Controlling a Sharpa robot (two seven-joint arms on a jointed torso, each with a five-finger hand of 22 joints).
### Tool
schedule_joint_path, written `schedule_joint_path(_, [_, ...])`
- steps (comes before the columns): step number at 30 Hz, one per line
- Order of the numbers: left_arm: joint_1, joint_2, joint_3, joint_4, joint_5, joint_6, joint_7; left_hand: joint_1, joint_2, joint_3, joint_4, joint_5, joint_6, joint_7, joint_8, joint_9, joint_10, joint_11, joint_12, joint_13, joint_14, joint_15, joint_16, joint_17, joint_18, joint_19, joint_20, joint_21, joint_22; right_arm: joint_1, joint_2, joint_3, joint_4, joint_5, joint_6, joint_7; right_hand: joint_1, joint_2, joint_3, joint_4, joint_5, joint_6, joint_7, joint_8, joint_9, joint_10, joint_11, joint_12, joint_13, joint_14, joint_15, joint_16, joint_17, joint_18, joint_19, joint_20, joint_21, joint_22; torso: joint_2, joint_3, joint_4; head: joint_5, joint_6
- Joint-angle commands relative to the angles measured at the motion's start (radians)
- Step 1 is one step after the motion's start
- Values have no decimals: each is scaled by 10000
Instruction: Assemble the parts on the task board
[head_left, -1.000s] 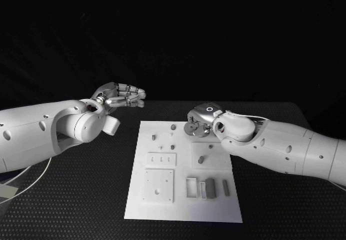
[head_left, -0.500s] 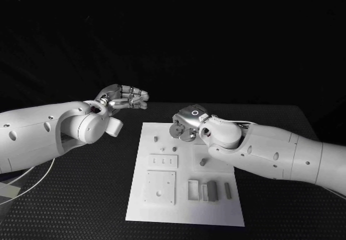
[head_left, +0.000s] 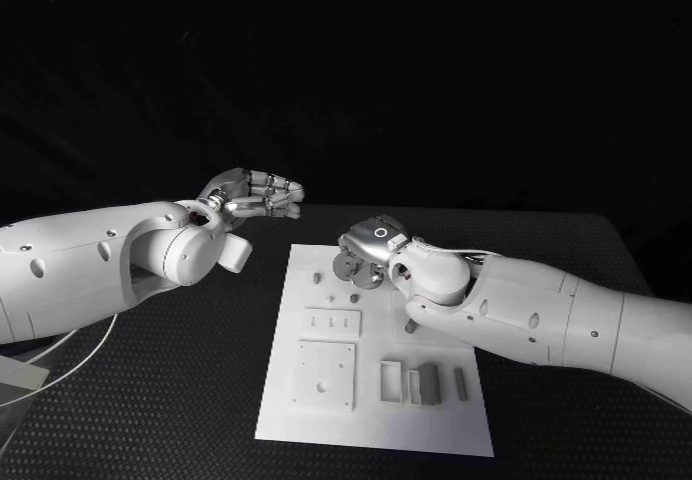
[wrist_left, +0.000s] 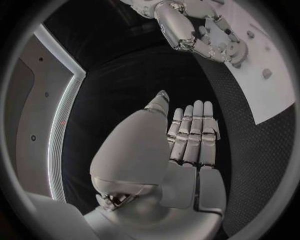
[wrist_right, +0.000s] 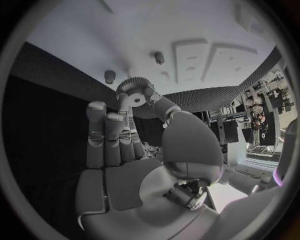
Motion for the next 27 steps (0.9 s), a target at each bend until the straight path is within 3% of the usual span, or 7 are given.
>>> schedule_joint_path(1, [15, 19, 11, 34, -25, 67, 91, -50, -6, 38, -22, -44, -45, 252, -50, -14, 20, 62, -54, -13, -30, -5, -64, 16, -78, -69, 9, -35, -12, -16, 67, -2, -90, -242, -21, -70, 38, -62, 27, 12, 38, 238, 197, 68, 21, 94, 5, -36, -9, 2, -82, 17, 8, 838, 62, -10, 60, 189, 5, 4, -12, 28, -18])
schedule_joint_path(15, [16, 21, 12, 36, -25, 72, 93, -52, -9, 37, -21, -44, -44, 252, -50, -14, 22, 63, -58, -13, -29, -5, -70, 20, -77, -68, 10, -37, -13, -90, 256, -2, -364, -238, 34, -41, 55, -53, 42, 11, 37, 240, 196, 62, 18, 104, 4, -57, -13, 8, -84, 10, 8, 838, 67, -13, 60, 188, -7, 27, -29, 60, -37])
schedule_joint_path(27, [16, 46, 13, 29, -25, 81, 94, -52, -10, 36, -21, -44, -43, 251, -50, -15, 25, 62, -61, -13, -27, -5, -75, 24, -77, -67, 10, -39, -13, -165, 446, -7, -737, -229, 56, -1, 65, -55, 48, 5, 36, 238, 198, 56, 16, 108, 5, -77, -16, 9, -83, 2, 8, 838, 66, -14, 59, 186, -5, 24, -28, 75, -68])
